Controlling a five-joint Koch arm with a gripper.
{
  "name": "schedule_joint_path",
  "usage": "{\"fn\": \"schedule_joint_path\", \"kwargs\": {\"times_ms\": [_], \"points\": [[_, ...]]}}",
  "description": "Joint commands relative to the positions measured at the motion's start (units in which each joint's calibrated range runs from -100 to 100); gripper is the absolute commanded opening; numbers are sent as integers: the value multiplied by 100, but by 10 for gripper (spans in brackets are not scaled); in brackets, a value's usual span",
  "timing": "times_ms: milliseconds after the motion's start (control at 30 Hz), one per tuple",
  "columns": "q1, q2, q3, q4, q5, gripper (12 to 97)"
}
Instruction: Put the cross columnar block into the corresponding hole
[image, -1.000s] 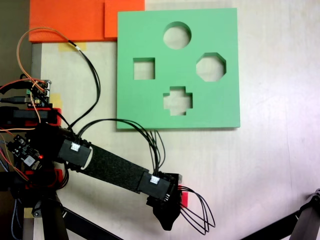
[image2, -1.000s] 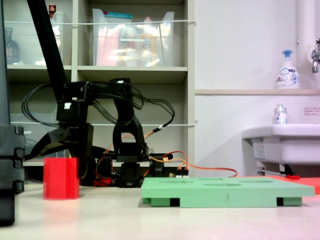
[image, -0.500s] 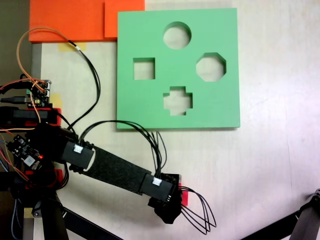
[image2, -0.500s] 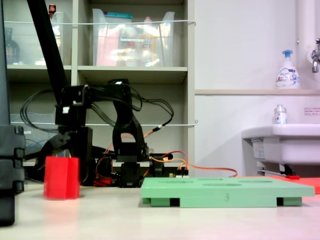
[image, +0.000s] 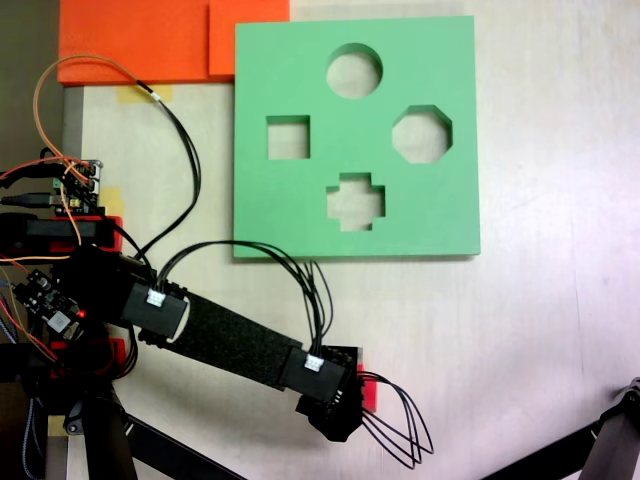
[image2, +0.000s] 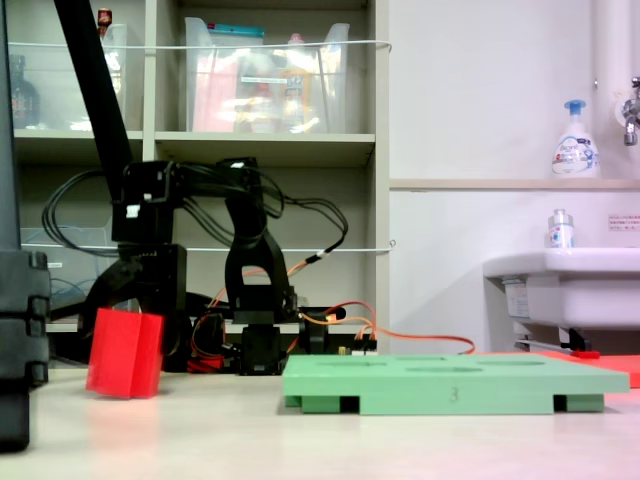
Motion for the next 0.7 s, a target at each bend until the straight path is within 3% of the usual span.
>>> {"fn": "schedule_joint_path", "kwargs": {"times_ms": [0, 467, 667], "points": [[-54, -154, 127, -291, 10, 417], [322, -2333, 87, -1322, 254, 417], [845, -3059, 77, -1322, 713, 417]]}}
